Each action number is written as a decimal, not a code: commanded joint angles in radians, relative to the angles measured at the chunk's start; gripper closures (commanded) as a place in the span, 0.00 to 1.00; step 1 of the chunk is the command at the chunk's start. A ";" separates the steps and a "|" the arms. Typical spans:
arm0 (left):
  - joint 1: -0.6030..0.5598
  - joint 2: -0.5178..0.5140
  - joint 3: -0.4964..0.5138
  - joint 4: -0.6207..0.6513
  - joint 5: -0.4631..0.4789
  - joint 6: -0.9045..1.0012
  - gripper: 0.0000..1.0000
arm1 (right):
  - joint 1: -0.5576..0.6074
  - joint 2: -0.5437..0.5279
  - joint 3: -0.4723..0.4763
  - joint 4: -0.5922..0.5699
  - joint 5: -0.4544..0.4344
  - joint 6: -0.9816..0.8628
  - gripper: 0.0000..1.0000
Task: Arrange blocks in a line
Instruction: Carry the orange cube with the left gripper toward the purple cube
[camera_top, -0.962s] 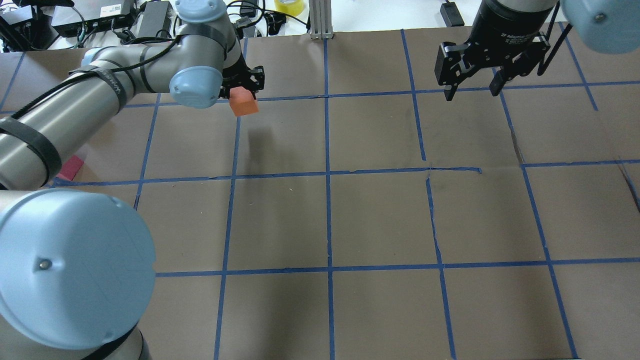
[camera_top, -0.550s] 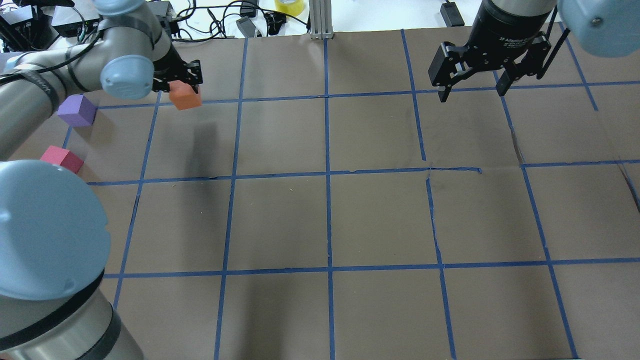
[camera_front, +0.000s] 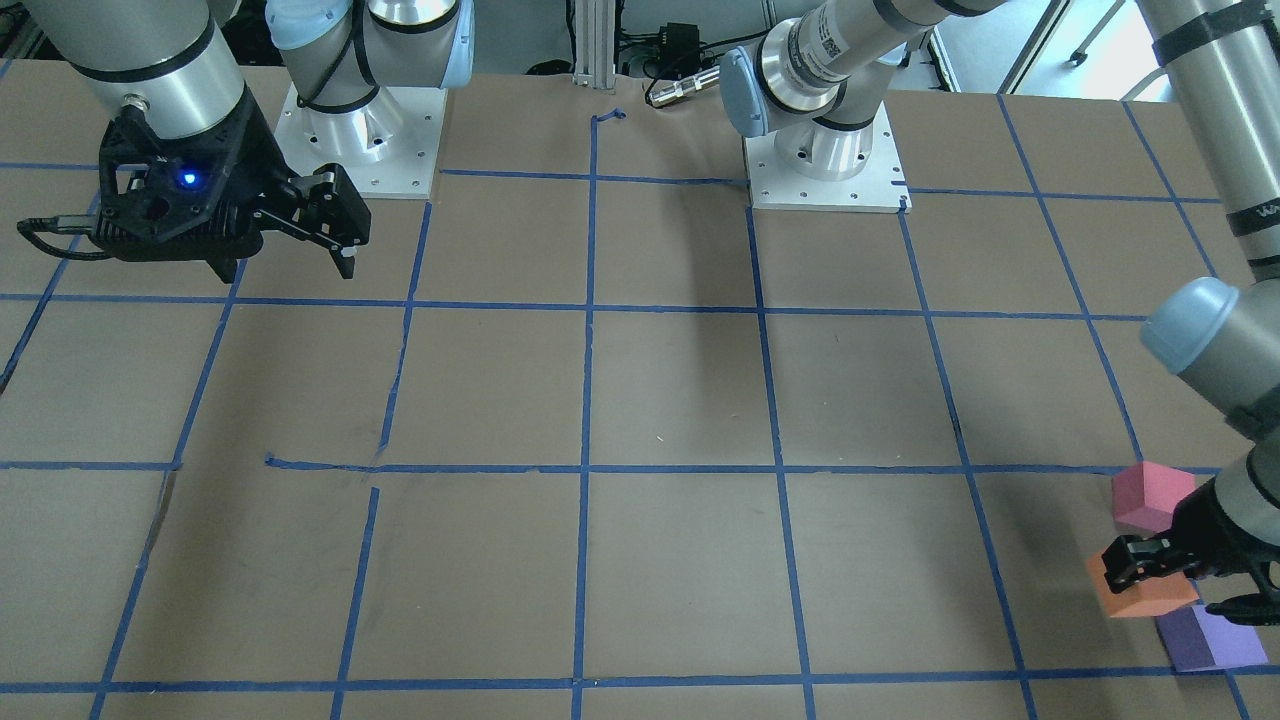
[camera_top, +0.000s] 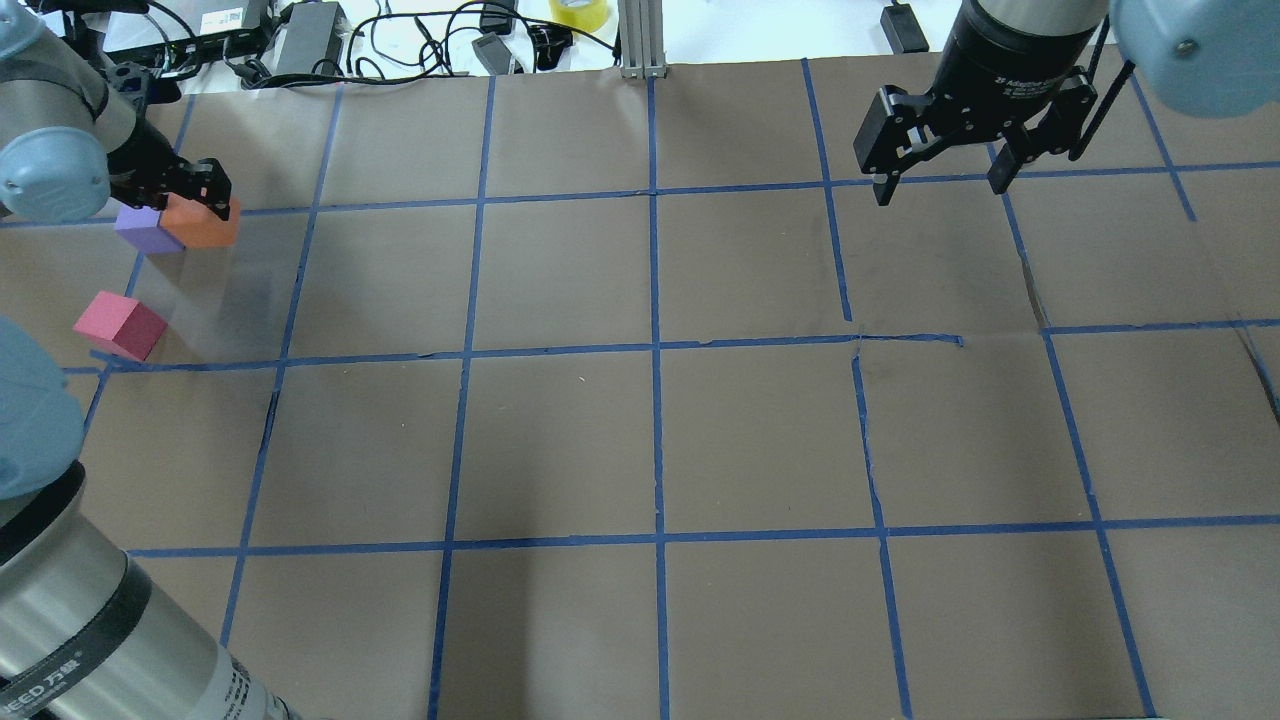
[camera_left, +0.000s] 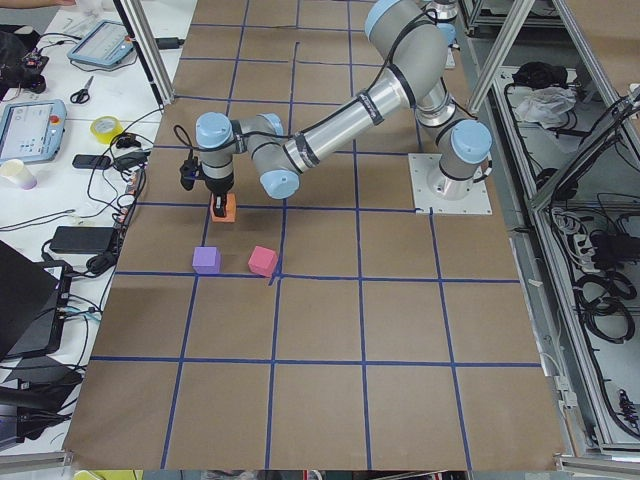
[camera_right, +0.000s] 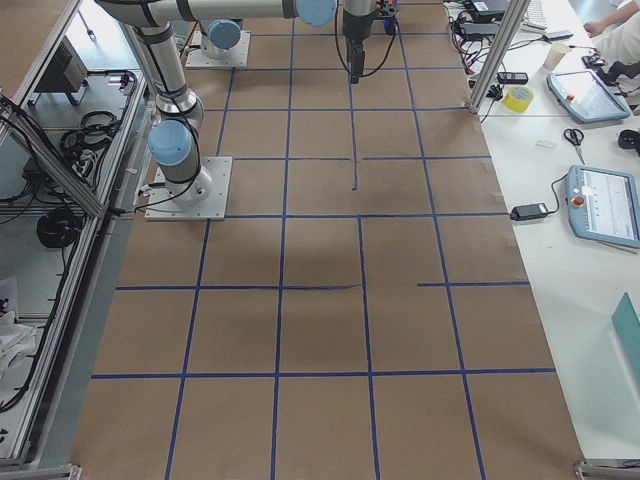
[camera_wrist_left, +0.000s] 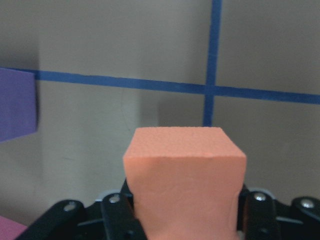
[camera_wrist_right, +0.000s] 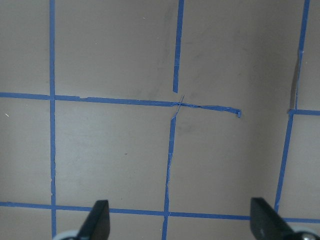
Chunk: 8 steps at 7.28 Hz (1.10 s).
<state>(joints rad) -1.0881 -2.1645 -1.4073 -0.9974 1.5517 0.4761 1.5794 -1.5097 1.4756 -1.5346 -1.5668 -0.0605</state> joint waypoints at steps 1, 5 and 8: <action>0.103 -0.015 0.039 -0.009 -0.022 0.127 1.00 | 0.001 0.000 0.002 -0.001 -0.001 0.001 0.00; 0.103 -0.072 0.105 -0.073 0.047 0.041 1.00 | 0.001 0.000 0.002 -0.010 0.001 0.001 0.00; 0.103 -0.103 0.100 -0.073 0.047 0.041 1.00 | -0.001 -0.003 0.002 -0.009 -0.002 -0.001 0.00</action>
<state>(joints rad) -0.9848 -2.2545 -1.3074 -1.0713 1.5999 0.5138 1.5787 -1.5113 1.4772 -1.5436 -1.5709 -0.0608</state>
